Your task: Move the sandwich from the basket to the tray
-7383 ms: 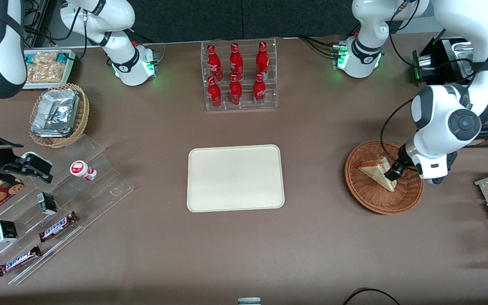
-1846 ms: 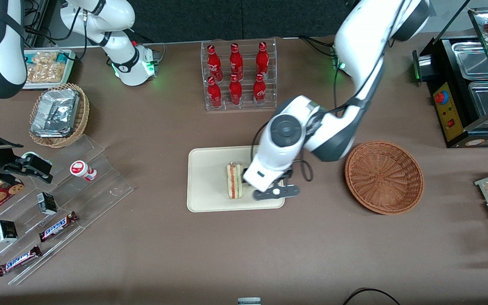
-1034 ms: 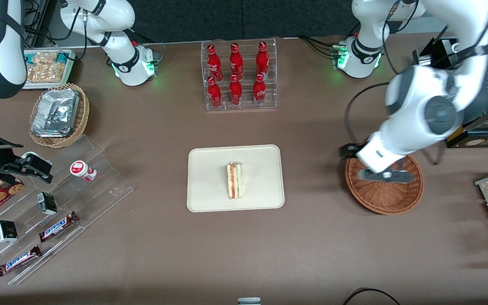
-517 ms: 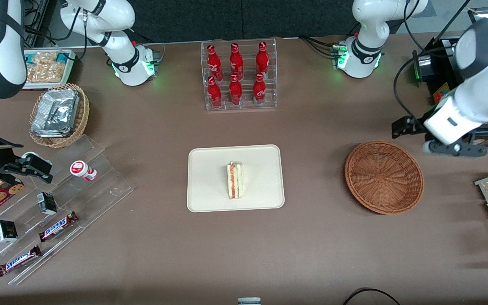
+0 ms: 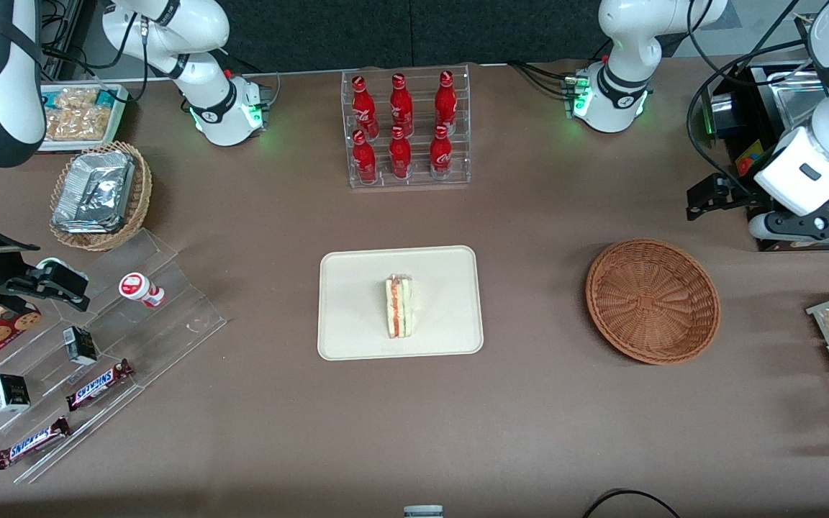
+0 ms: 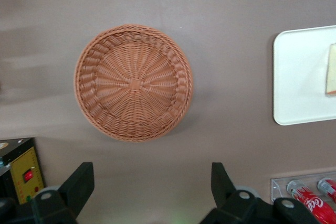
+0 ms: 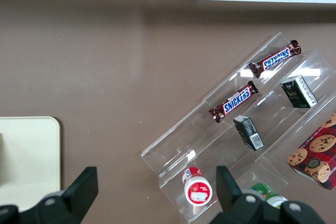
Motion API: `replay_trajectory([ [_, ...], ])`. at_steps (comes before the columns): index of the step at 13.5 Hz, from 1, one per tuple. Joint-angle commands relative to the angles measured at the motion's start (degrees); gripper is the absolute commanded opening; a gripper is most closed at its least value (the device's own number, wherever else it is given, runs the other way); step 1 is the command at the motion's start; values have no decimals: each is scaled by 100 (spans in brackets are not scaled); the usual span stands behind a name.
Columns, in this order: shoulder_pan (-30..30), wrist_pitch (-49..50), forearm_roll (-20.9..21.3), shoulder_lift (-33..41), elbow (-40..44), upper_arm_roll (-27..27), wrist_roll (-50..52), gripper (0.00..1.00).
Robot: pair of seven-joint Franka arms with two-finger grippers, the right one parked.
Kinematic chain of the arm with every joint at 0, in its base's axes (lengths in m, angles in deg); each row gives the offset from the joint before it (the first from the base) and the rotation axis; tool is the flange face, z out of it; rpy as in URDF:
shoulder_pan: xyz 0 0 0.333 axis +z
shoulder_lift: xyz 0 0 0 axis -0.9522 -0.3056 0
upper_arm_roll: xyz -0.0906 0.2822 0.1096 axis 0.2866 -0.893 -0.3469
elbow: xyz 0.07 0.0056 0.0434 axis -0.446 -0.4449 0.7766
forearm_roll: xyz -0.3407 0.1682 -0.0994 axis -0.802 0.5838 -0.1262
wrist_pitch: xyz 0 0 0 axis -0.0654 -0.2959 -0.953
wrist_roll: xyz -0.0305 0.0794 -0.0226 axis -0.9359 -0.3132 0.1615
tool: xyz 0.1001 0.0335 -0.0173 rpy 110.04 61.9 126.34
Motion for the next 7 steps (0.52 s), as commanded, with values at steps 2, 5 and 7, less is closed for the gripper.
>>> replay_trajectory([
  [2,-20,64,206,189,-29,11,229,99],
  [5,84,55,188,198,-20,37,229,99],
  [7,226,55,179,242,-20,160,229,99],
])
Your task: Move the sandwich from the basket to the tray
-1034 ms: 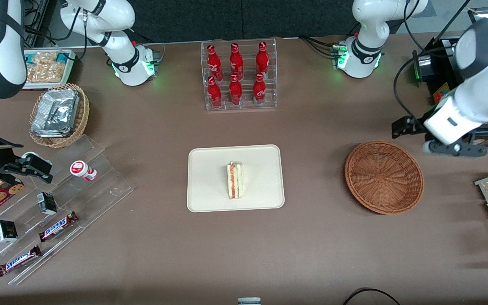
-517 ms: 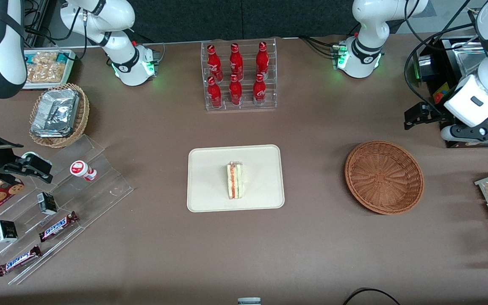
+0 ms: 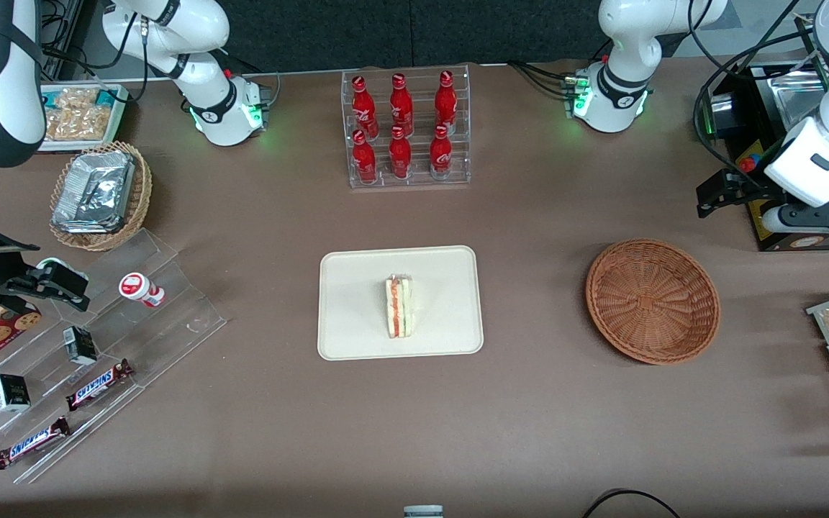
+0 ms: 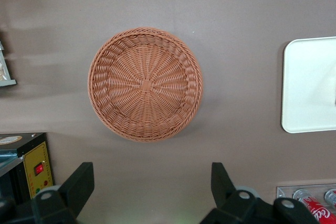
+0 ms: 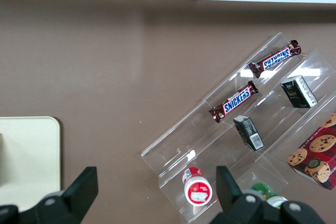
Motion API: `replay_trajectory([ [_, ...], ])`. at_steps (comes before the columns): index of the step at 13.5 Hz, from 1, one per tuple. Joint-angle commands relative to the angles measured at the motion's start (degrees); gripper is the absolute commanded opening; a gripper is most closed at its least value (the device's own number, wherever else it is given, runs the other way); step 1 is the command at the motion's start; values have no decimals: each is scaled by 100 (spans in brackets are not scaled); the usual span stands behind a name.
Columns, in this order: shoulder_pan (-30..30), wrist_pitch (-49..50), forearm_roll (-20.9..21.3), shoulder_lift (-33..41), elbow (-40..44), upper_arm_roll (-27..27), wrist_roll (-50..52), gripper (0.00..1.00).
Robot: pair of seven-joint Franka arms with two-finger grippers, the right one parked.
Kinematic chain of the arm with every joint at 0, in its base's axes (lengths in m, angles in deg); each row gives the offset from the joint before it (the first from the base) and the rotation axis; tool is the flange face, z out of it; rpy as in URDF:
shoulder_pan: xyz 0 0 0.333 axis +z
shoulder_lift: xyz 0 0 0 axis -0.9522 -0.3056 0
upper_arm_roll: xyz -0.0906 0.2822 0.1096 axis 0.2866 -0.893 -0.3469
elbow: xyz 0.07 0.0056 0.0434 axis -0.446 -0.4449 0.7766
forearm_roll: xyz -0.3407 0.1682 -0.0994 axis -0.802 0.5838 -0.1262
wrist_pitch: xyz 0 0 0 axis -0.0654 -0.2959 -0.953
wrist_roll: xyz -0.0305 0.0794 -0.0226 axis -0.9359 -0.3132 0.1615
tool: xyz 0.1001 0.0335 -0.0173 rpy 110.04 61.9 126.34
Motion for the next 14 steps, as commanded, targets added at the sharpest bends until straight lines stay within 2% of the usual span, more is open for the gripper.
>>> replay_trajectory([
  [1,161,55,58,157,-11,148,68,99],
  [3,13,64,32,201,24,87,68,99],
  [8,-840,81,58,263,85,-739,59,99],
  [14,-894,-112,85,843,-407,-819,33,99],
])
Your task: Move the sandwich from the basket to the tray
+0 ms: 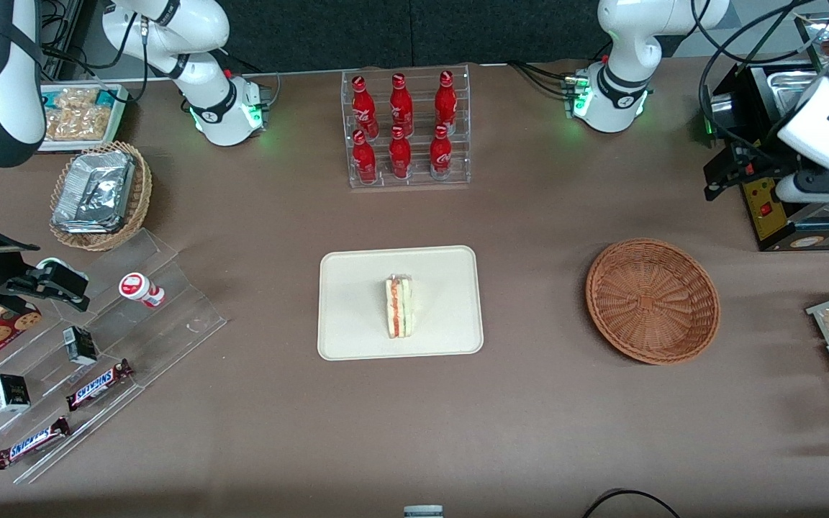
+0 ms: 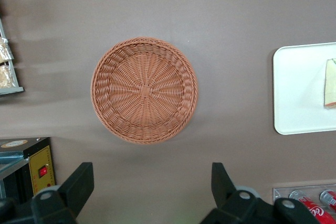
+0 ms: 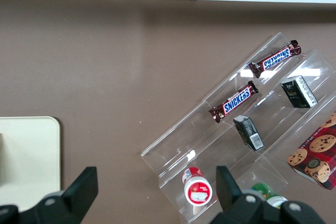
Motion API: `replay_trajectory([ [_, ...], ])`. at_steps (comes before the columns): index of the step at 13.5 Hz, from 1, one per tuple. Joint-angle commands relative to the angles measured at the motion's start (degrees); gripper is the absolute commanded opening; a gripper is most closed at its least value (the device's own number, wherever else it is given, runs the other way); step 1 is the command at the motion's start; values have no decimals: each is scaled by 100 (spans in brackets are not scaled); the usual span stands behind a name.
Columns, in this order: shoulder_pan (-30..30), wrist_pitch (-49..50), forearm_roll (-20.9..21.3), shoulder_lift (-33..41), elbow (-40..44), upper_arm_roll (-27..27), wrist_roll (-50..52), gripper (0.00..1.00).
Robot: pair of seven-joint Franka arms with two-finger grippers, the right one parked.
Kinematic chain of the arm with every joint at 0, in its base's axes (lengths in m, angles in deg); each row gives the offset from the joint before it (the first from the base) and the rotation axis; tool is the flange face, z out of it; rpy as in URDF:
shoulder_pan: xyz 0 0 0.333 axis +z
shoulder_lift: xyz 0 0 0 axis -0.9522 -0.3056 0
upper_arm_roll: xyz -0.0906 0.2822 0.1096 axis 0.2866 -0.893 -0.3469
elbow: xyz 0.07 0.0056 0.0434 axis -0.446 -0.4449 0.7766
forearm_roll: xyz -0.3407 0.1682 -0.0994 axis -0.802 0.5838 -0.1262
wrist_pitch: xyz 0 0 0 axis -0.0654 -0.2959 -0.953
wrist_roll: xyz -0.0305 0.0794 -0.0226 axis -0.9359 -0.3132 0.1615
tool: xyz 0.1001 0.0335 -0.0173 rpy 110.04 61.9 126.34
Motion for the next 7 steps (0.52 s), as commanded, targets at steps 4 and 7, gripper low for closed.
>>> replay_trajectory([
  [4,-70,589,63,342,-7,-97,-12,99],
  [7,-87,617,194,298,63,-70,32,99],
])
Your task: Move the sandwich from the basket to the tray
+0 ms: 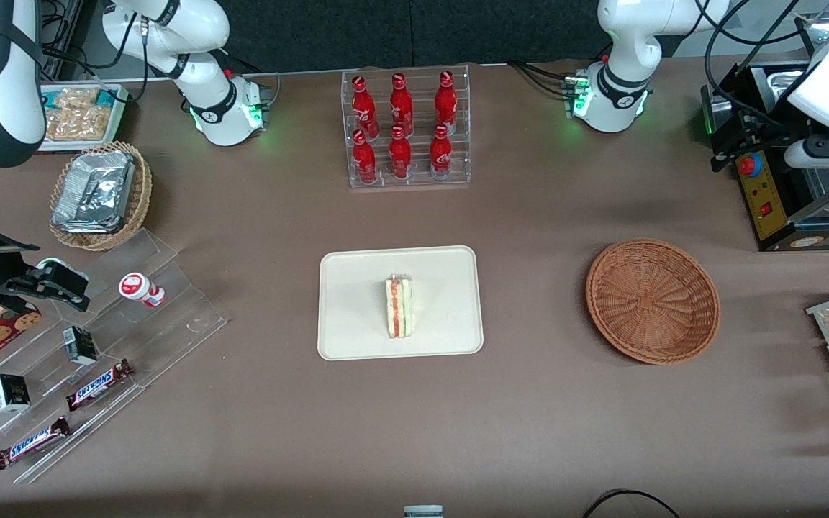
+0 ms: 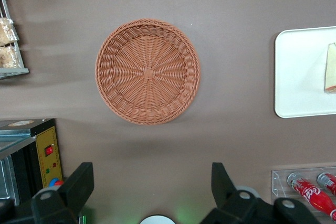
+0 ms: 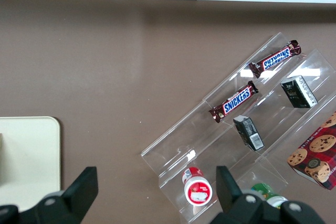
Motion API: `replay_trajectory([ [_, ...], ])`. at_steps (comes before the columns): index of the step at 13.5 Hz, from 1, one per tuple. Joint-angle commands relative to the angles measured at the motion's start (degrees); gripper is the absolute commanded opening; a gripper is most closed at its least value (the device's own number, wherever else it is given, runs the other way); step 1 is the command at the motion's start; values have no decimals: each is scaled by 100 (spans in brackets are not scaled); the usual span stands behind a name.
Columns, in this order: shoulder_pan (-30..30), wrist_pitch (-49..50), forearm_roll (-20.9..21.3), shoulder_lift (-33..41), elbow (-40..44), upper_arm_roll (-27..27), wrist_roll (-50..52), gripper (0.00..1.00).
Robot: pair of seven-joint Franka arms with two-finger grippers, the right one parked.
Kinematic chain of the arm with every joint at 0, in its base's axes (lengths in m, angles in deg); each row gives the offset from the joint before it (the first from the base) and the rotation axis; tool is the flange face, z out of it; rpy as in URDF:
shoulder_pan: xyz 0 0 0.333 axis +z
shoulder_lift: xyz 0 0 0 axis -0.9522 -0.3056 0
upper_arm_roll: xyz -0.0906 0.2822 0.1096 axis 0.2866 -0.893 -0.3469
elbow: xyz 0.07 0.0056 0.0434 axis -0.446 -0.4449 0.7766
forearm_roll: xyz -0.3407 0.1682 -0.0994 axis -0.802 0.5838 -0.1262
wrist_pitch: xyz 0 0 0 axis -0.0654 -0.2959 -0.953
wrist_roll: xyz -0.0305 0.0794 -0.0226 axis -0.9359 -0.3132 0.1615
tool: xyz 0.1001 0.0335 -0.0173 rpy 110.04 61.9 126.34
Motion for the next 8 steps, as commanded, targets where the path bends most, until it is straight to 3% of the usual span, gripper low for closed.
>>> replay_trajectory([
  [1,-96,115,176,27,93,-21,35,99],
  [8,-104,141,106,-26,163,14,9,99],
])
